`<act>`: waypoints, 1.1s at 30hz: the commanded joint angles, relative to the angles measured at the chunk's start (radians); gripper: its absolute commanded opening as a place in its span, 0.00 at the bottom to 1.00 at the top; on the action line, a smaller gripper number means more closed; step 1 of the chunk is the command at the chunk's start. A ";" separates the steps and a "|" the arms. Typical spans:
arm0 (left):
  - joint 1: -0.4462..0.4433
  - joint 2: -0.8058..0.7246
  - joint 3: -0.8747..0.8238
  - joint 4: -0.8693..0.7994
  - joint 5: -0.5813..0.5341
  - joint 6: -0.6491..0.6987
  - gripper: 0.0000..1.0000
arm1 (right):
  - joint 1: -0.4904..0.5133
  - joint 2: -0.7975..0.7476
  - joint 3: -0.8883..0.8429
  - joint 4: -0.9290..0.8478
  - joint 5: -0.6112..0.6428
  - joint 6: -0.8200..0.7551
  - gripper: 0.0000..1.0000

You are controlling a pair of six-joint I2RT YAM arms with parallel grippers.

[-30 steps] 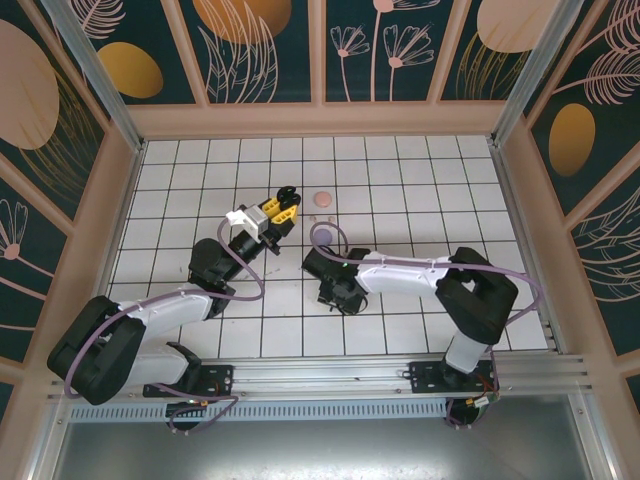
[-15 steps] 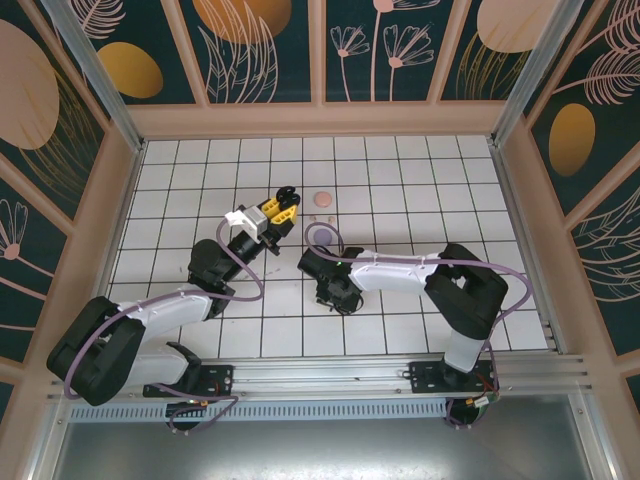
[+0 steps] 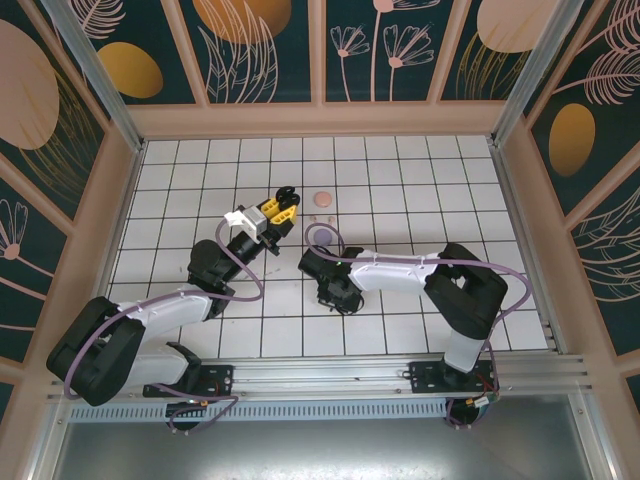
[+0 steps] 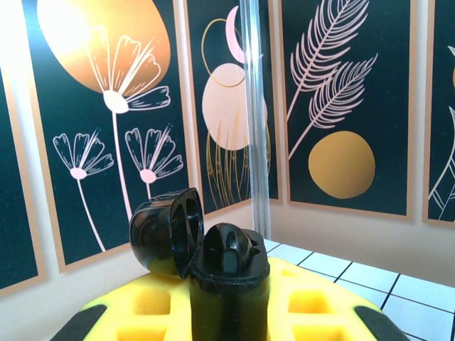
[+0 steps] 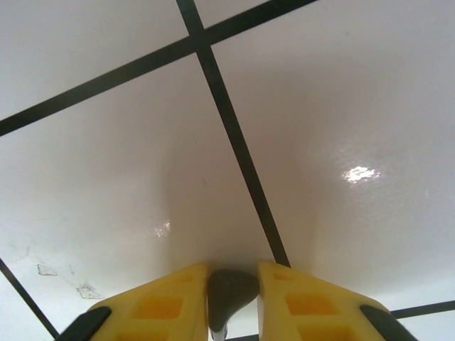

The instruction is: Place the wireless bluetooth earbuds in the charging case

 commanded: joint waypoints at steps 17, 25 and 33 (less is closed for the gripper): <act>-0.006 -0.049 0.087 -0.068 0.057 0.007 0.00 | -0.032 -0.302 0.061 0.087 0.316 -0.259 0.19; -0.007 -0.052 0.126 -0.151 0.103 0.050 0.00 | -0.177 -0.451 0.222 0.172 0.337 -0.571 0.20; -0.007 -0.032 0.158 -0.173 0.207 0.025 0.00 | -0.224 -0.458 0.388 0.293 0.242 -0.840 0.20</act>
